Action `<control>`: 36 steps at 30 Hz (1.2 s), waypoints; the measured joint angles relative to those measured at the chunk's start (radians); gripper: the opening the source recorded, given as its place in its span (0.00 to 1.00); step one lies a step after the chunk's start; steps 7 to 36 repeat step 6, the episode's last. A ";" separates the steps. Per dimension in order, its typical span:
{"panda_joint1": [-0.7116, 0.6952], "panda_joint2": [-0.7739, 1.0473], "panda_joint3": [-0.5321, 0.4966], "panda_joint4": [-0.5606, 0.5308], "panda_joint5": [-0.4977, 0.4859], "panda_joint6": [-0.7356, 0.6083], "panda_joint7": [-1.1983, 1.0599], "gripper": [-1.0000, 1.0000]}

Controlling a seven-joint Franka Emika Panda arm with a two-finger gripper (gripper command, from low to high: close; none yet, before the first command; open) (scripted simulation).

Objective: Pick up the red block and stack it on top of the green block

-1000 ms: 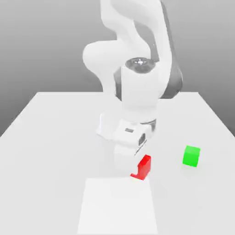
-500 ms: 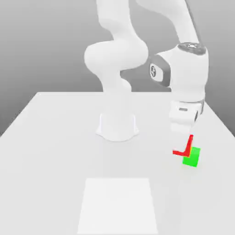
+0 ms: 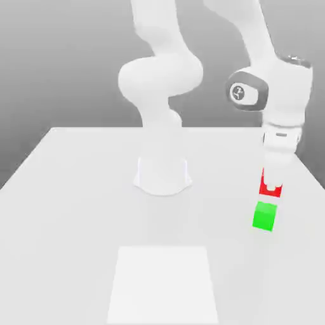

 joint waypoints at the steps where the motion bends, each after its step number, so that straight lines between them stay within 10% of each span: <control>1: -0.007 0.035 0.000 0.001 -0.026 0.033 0.018 0.00; 2: -0.015 0.071 -0.005 0.002 -0.058 0.067 0.040 0.00; 3: 0.001 0.105 -0.025 0.002 -0.088 0.099 0.060 1.00; 36: -0.010 0.105 -0.026 0.002 -0.088 0.099 0.060 1.00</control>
